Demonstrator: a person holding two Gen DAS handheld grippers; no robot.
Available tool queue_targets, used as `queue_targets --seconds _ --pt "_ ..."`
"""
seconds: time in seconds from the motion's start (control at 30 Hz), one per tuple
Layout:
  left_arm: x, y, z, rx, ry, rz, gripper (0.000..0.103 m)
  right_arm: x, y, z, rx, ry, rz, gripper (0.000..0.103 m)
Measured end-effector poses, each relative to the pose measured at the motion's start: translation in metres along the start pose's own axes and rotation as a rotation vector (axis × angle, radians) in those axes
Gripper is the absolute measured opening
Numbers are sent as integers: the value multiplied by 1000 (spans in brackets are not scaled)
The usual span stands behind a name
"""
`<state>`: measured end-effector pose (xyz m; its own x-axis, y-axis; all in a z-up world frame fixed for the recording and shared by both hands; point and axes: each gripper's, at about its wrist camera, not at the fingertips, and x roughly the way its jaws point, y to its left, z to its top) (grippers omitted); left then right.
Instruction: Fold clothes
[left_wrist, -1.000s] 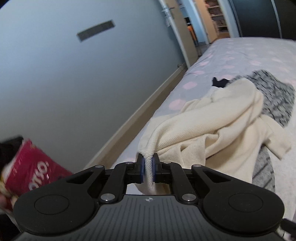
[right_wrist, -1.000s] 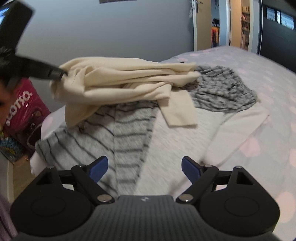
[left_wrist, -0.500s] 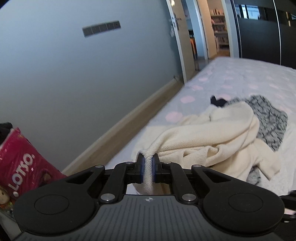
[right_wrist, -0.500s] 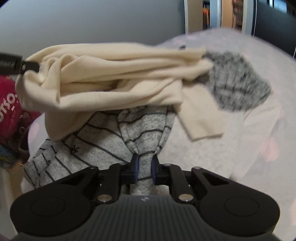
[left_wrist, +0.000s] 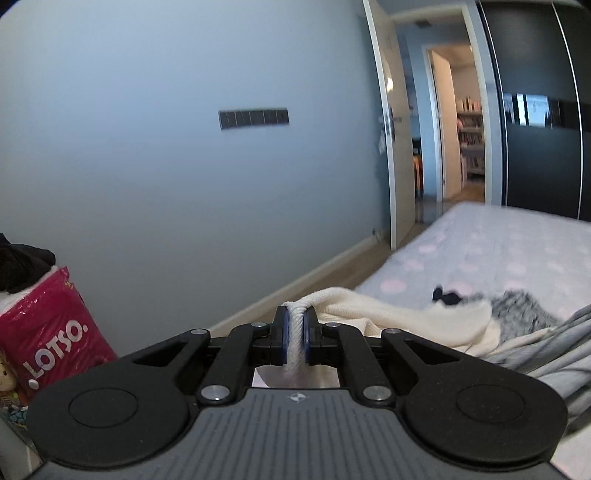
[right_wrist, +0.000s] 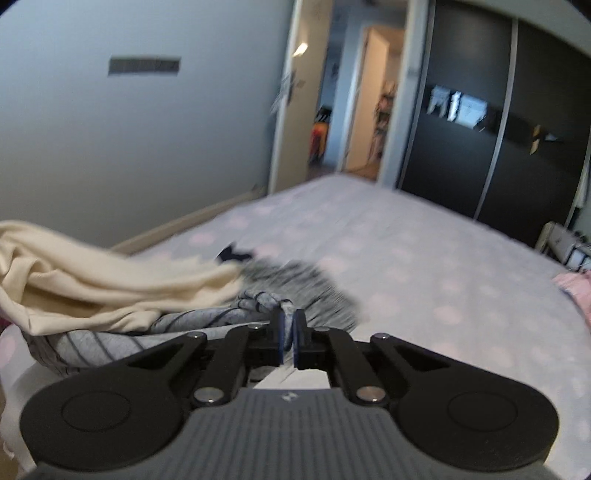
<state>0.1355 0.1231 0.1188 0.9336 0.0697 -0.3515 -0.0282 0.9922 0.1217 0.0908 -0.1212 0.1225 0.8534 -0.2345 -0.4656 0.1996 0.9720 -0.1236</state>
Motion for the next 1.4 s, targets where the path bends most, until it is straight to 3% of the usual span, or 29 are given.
queue_targets --seconds 0.13,0.27,0.37,0.5,0.63,0.77,0.93,1.0,1.13,1.3,1.4 --pt "-15 7 12 -52 -53 12 6 -35 -41 7 44 -111 -138 3" --pt "-18 8 17 -82 -31 -50 6 -63 -87 13 88 -207 -303 3" --pt "-20 -3 17 -27 -15 -108 6 -83 -135 13 136 -222 -424 4" --pt "-20 -30 12 90 35 -192 7 -90 -181 -9 184 -159 -516 4" --pt "-31 -55 4 197 -17 -241 12 -81 -198 -46 181 -53 -541 4" --pt "-44 -86 -7 285 -42 -322 38 -72 -216 -84 177 54 -566 5" --pt "-48 -130 -29 332 72 -514 46 -60 -239 -131 172 188 -595 12" --pt "-47 -147 -41 369 123 -578 55 -59 -243 -143 161 208 -587 32" --pt "-35 -178 -80 472 239 -627 59 -56 -246 -164 131 214 -445 41" --pt "-13 -209 -134 620 370 -607 59 -50 -221 -197 46 247 -188 67" --pt "-2 -217 -156 675 422 -554 59 -29 -212 -214 37 310 -128 70"
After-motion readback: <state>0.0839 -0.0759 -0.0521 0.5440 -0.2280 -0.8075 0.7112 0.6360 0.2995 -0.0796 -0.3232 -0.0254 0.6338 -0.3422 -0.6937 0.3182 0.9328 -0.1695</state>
